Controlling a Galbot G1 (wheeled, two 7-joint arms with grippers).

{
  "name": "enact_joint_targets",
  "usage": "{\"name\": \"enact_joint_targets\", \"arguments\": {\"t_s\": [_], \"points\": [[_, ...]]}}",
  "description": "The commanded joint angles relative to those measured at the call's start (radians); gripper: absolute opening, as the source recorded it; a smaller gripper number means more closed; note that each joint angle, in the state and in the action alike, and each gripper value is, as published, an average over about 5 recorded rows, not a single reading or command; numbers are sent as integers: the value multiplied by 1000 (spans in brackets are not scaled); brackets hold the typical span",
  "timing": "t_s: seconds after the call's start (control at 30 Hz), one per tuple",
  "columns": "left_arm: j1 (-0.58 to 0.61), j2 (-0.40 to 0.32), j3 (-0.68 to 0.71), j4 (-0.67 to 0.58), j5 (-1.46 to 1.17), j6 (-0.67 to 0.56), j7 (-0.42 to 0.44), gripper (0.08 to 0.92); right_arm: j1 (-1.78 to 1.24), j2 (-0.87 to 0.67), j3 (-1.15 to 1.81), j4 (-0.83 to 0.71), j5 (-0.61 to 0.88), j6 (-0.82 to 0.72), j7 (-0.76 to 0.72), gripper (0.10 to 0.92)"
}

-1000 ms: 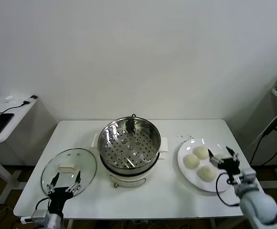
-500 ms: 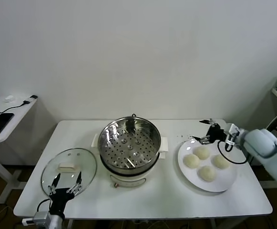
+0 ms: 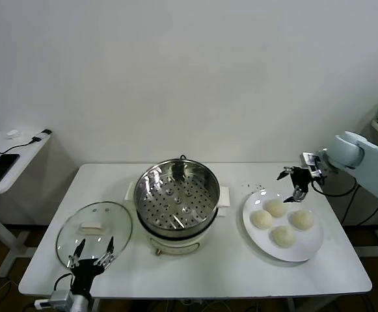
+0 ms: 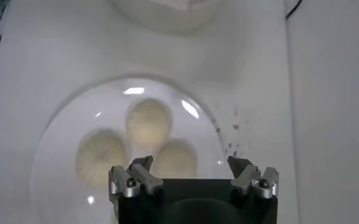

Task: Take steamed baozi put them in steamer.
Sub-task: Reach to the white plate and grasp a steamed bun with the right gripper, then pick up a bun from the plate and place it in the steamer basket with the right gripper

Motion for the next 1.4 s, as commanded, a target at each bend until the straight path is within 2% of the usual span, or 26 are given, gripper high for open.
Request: {"name": "enact_joint_targets", "arguments": {"t_s": [0.03,0.43,0.73,0.9,1.1,1.4], "points": [[1,-4,1,4,2,-2,1,823,71,107,-222,-113,-7,-58,-38,823],[6,-25,19,14,21,-9,-1,823,-141,271,3,-372,-54,-31,-5,823],[9,-30,23,18,26,-11,-1,823,-186,330,74,-467,-83,0,-2,823],[11,-31,23,13,26,-10,-1,823,-198,334,74,-463,-93,-6,-9,811],[15,-31,19,1,27,-7,-3,823,-194,330,79,-440,-106,-17,-1,688],[38,-32,13,-38,27,-3,-7,823,21,236,-99,-225,-1,-63,-16,638]]}}
